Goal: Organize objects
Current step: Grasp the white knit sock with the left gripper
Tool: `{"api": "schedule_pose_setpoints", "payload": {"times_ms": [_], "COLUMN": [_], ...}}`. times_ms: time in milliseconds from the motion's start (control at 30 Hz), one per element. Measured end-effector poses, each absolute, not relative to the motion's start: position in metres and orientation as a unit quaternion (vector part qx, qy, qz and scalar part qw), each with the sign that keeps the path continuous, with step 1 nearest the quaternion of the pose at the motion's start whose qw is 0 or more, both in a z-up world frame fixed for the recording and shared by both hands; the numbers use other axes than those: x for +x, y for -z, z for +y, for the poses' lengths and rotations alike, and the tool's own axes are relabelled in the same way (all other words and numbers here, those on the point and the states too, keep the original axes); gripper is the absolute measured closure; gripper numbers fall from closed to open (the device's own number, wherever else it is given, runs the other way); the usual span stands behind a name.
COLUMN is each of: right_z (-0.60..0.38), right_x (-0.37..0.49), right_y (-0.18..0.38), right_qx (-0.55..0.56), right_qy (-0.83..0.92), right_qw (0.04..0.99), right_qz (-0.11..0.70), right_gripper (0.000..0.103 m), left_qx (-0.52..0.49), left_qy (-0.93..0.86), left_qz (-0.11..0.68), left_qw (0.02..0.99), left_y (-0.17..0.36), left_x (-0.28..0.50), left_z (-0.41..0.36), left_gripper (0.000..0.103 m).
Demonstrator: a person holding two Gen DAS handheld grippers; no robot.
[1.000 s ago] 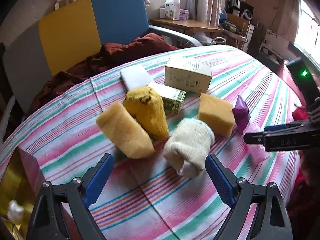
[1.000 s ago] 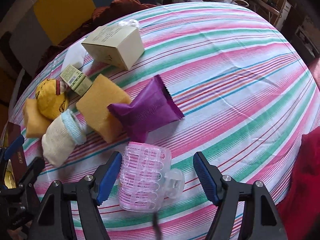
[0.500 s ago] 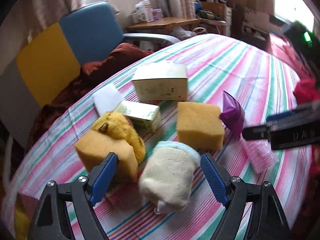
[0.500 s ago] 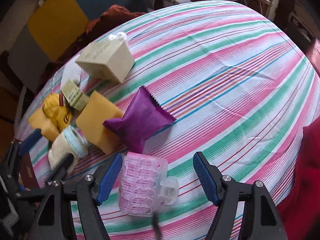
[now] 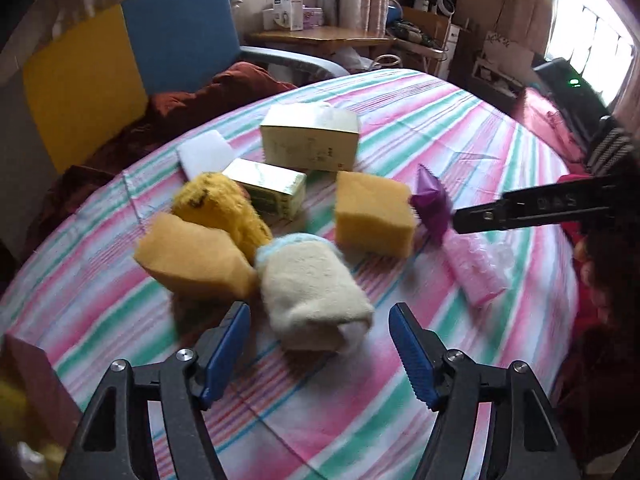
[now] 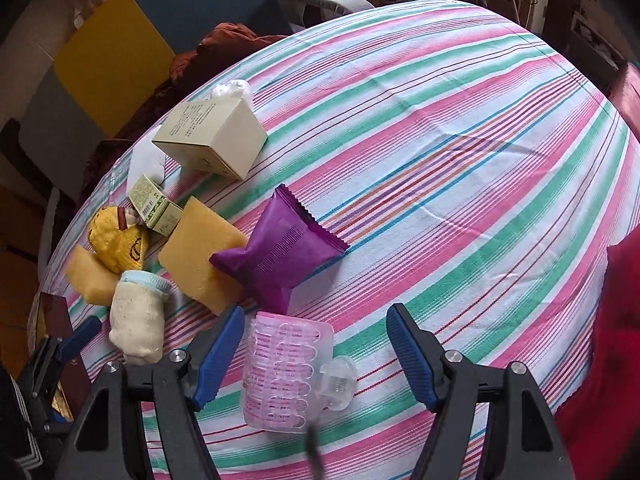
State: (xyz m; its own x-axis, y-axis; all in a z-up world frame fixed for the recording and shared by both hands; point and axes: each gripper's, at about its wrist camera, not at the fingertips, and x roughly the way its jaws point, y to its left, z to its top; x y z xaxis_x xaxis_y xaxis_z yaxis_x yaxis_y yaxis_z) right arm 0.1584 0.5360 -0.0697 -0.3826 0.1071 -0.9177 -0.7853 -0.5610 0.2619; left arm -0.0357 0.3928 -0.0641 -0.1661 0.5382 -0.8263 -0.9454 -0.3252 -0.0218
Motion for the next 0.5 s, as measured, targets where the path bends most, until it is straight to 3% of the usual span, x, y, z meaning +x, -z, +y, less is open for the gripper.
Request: {"api": "schedule_pose_setpoints", "payload": {"times_ms": [233,267,300,333,500], "right_z": [0.542,0.543,0.543,0.544,0.548], "right_x": [0.15,0.149,0.15,0.151,0.15], "right_y": [0.073,0.074,0.074,0.074,0.079], "right_qx": [-0.467,-0.467,-0.467,-0.467,-0.464], "right_qy": [-0.748,-0.747,-0.747,-0.746,-0.742], "right_qw": [0.298,0.298,0.298,0.298,0.301], "right_qz": [0.366,0.367,0.368,0.369,0.378], "right_gripper": [0.028,0.028,0.028,0.028,0.028], "left_qx": [-0.438,-0.439,-0.439,-0.441,-0.43], "left_qy": [-0.719,-0.724,-0.726,-0.723,-0.734], "left_qz": [0.258,0.263,0.268,0.272,0.259], "left_qw": [0.474,0.463,0.457,0.457,0.458], "left_y": [0.078,0.083,0.086,0.091,0.087], "left_x": [-0.045,-0.045,-0.044,-0.043,-0.034], "left_z": [0.418,0.423,0.426,0.428,0.409], "left_gripper": [0.027,0.029,0.041,0.045,0.047]}}
